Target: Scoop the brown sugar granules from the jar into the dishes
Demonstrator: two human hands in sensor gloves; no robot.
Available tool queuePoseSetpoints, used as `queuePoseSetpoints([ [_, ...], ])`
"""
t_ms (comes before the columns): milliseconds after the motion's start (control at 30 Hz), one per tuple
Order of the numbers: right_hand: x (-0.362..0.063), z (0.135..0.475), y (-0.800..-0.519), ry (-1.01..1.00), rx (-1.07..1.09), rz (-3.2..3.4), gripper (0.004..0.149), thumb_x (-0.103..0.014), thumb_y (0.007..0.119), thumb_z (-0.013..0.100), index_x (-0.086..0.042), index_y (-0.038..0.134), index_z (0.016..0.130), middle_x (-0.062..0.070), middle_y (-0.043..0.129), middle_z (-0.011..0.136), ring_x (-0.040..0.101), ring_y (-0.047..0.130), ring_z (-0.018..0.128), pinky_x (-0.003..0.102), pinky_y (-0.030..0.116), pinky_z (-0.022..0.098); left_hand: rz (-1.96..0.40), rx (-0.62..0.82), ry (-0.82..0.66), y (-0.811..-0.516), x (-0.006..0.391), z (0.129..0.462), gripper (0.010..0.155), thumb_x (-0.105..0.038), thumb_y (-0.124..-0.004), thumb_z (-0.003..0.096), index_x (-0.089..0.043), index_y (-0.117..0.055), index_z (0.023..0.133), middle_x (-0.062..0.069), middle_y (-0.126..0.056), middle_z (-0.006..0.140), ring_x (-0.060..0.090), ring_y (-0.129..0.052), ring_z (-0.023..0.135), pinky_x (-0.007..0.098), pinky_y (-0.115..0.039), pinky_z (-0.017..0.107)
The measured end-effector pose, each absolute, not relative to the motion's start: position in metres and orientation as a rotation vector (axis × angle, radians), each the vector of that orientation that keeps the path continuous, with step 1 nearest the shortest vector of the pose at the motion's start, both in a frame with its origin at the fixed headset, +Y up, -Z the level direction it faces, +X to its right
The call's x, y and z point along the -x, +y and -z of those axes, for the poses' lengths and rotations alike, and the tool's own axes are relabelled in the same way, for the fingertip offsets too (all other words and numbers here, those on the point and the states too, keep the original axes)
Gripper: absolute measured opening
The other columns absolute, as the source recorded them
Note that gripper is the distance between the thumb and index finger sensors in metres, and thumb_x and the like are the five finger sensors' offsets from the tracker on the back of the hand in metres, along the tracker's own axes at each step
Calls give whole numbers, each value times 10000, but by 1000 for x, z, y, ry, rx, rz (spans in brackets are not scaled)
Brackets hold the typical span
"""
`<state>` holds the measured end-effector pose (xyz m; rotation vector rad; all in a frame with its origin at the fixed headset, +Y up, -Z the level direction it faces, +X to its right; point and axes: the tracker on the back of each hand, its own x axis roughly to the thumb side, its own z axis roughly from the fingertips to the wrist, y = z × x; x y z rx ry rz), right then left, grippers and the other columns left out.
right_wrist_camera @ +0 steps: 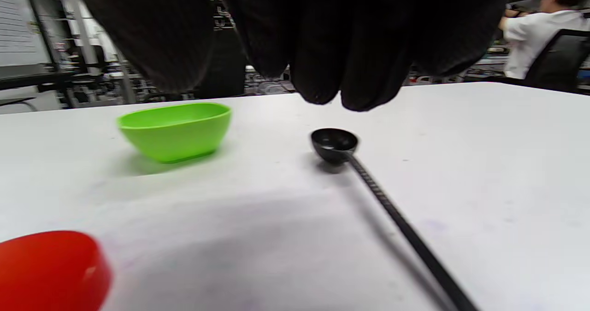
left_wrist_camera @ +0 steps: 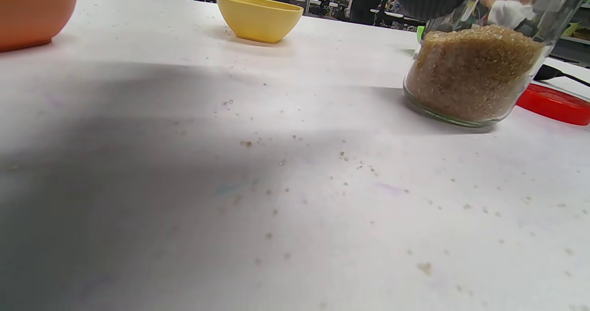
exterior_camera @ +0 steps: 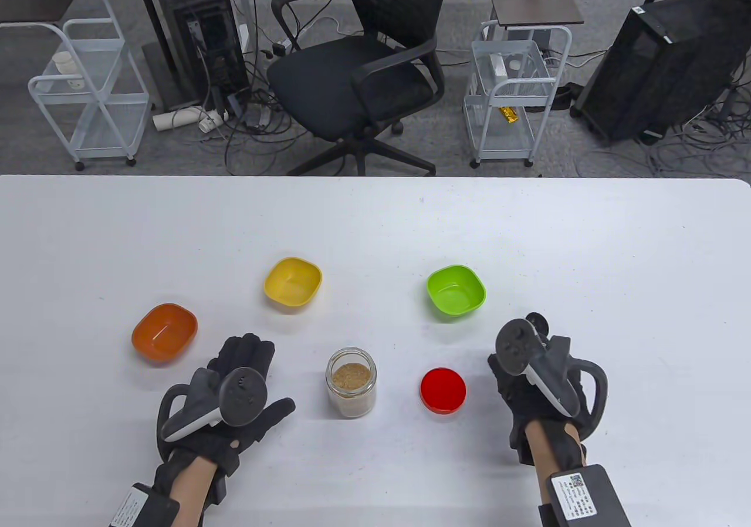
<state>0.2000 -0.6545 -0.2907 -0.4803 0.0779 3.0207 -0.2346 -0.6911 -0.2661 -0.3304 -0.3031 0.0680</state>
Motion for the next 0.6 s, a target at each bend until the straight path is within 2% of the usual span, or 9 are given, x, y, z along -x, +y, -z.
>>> queuePoseSetpoints([
  [133,-225,287,-664,228,695,-3028,600,-495,845,486,-172,762,986,84,920,930,367,965,742,574,781,629,-65,332,-307,-691,234,266,973,-638,-631,596,-76,-111,1196,228,-59,1253,499,-125,1176,647,-315,821],
  [233,-233,285,-674,336,762,-3033,553,-488,863,482,-186,812,942,67,960,878,351,991,703,567,802,607,-63,335,-312,-692,233,266,973,-639,-631,596,-77,-111,1196,227,-61,1253,507,-130,1174,646,-315,822],
  [433,-239,284,-688,546,843,-3029,523,-504,877,475,-201,847,901,39,991,819,331,1007,667,557,813,592,-61,343,-311,-692,232,267,974,-638,-631,596,-75,-111,1196,227,-57,1252,507,-127,1174,646,-315,822],
  [600,-237,285,-695,621,884,-3022,505,-506,880,477,-209,858,885,29,999,795,324,1007,655,555,812,589,-65,349,-311,-693,232,267,973,-638,-631,596,-76,-111,1196,228,-57,1252,502,-125,1175,646,-313,822],
])
